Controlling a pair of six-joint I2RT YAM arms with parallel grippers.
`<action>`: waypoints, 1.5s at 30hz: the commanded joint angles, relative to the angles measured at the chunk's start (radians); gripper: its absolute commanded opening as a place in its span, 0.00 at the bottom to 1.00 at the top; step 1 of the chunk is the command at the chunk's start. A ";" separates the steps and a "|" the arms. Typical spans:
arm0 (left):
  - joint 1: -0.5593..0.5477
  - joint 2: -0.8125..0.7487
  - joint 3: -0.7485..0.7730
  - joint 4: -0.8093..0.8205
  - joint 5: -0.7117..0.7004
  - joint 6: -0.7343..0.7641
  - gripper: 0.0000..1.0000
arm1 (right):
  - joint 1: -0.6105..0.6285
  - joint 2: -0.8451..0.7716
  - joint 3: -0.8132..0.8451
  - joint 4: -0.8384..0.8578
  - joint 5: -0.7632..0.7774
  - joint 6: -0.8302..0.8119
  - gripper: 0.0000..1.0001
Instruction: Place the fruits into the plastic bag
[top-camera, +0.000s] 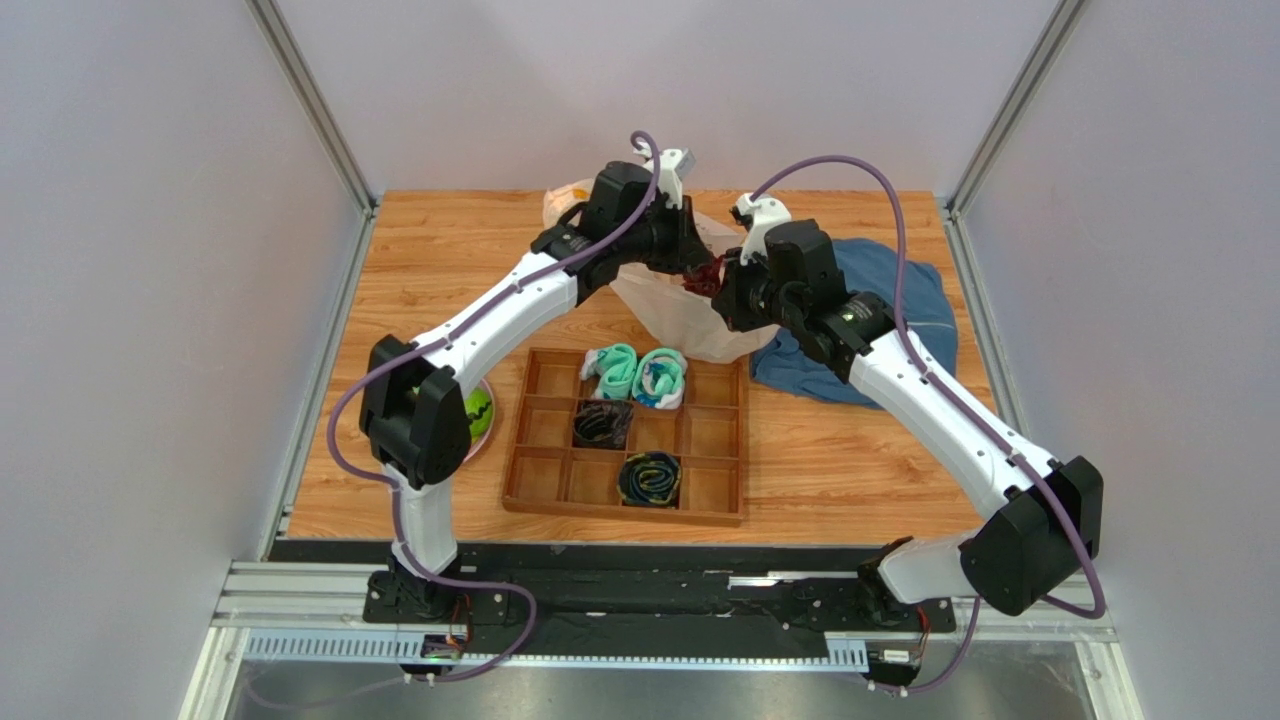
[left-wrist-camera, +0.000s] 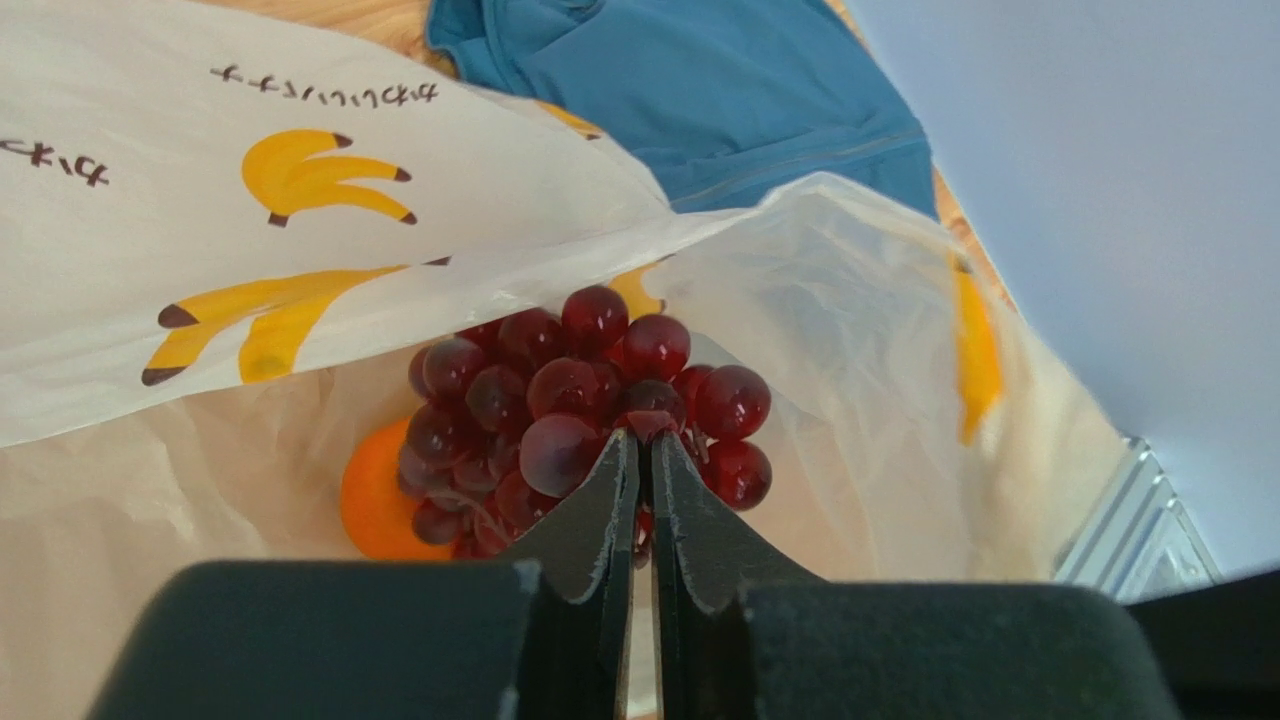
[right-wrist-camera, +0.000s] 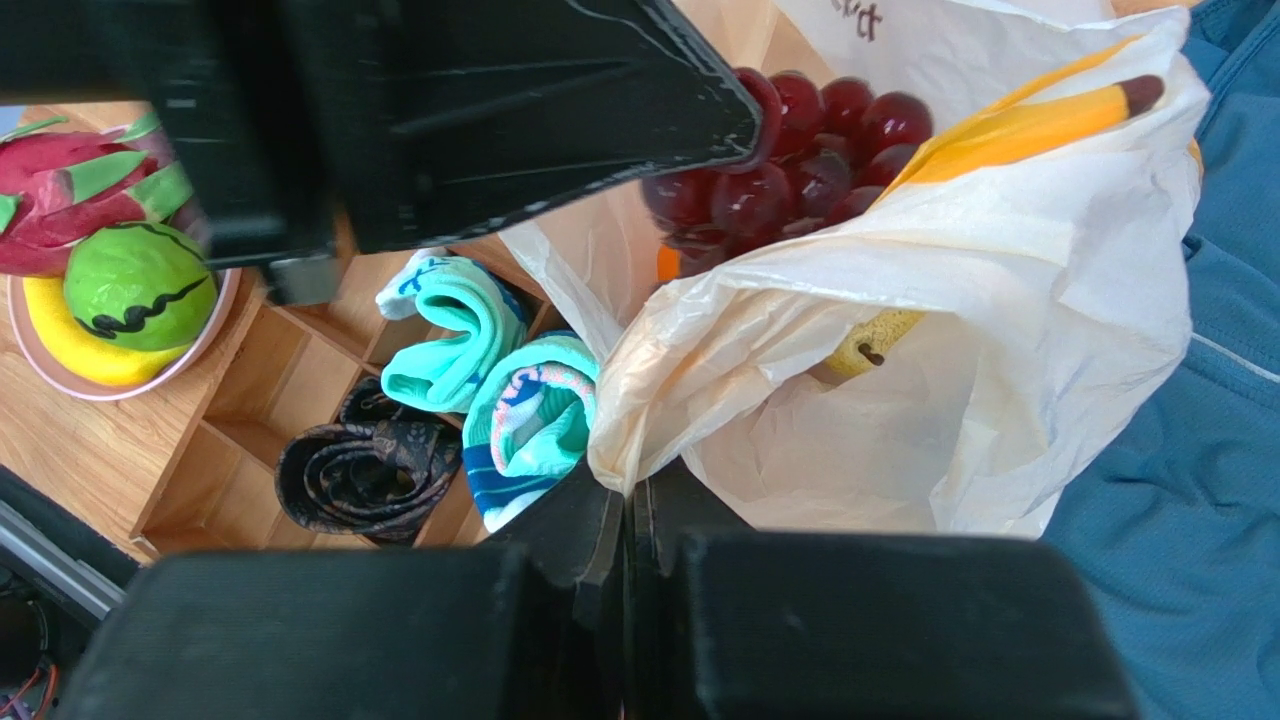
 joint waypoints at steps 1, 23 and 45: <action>-0.004 0.033 0.083 0.010 -0.007 -0.009 0.14 | 0.003 -0.034 0.019 0.006 0.010 -0.004 0.04; -0.024 -0.050 0.009 0.056 -0.067 0.024 0.69 | 0.002 -0.032 0.016 0.005 0.018 -0.006 0.04; 0.162 -0.798 -0.731 -0.184 -0.630 -0.097 0.82 | 0.003 -0.040 -0.010 0.028 0.001 0.003 0.04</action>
